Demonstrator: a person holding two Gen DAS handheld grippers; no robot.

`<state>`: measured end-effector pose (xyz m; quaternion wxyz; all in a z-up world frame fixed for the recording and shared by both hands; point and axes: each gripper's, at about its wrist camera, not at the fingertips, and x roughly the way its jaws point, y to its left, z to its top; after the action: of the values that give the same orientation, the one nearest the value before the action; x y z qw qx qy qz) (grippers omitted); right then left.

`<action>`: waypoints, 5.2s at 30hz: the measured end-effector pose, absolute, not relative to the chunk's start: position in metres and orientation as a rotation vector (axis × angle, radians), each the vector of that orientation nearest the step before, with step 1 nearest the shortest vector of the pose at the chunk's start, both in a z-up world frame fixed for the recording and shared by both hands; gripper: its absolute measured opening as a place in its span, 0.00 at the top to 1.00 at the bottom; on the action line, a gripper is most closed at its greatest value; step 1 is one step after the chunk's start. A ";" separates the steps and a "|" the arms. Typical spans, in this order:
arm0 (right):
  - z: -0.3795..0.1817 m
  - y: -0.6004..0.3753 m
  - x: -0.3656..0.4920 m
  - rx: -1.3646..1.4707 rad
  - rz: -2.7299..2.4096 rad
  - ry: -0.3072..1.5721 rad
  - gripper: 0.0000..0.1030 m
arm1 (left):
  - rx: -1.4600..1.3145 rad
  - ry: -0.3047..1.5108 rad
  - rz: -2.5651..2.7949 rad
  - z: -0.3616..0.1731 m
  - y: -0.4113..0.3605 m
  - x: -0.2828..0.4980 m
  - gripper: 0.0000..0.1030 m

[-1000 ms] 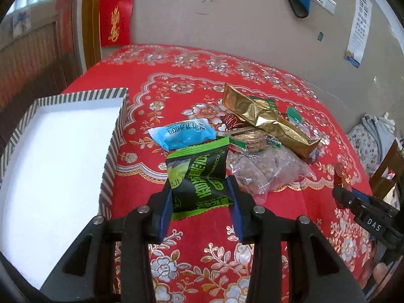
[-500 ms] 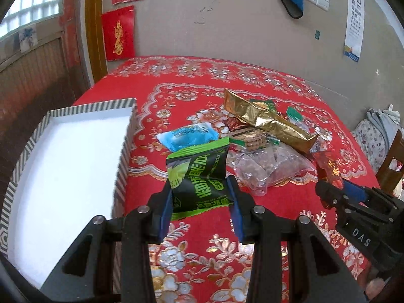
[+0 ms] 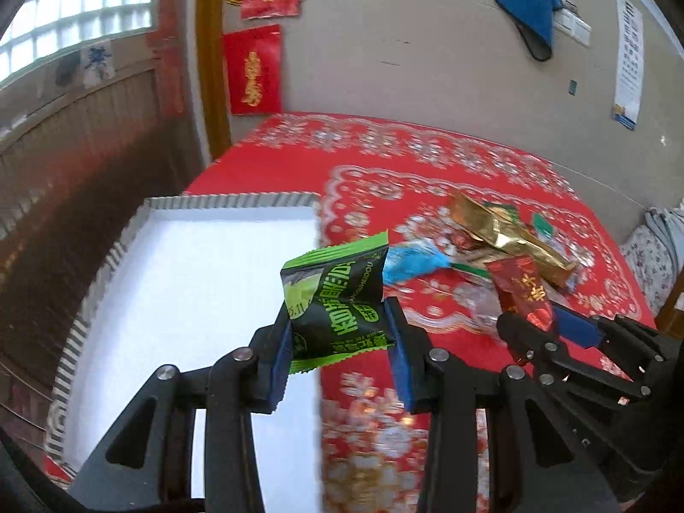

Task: Organize snacks
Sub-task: 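Carry both packets into the white box and open both tools, then move both tools back toward the snack pile, then grasp the blue milk candy packet with the left tool while the right tool grasps the green sauce cup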

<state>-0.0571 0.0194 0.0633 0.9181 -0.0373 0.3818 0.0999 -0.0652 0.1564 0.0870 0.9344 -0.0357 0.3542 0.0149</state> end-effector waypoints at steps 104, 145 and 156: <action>0.054 -0.162 -0.078 0.059 0.028 0.841 0.21 | 0.237 1.036 -0.415 0.037 0.087 0.082 0.07; 0.069 -0.168 -0.009 0.107 0.018 0.864 0.21 | 0.273 1.095 -0.376 0.023 0.080 0.096 0.65; 0.063 -0.189 0.087 0.199 -0.038 0.907 0.22 | 0.262 1.080 -0.331 0.022 0.078 0.080 0.68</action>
<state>0.0870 -0.1886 0.0631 0.8940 0.0960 0.4373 -0.0183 0.0802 0.0777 0.0224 0.8366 0.1238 0.5102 -0.1566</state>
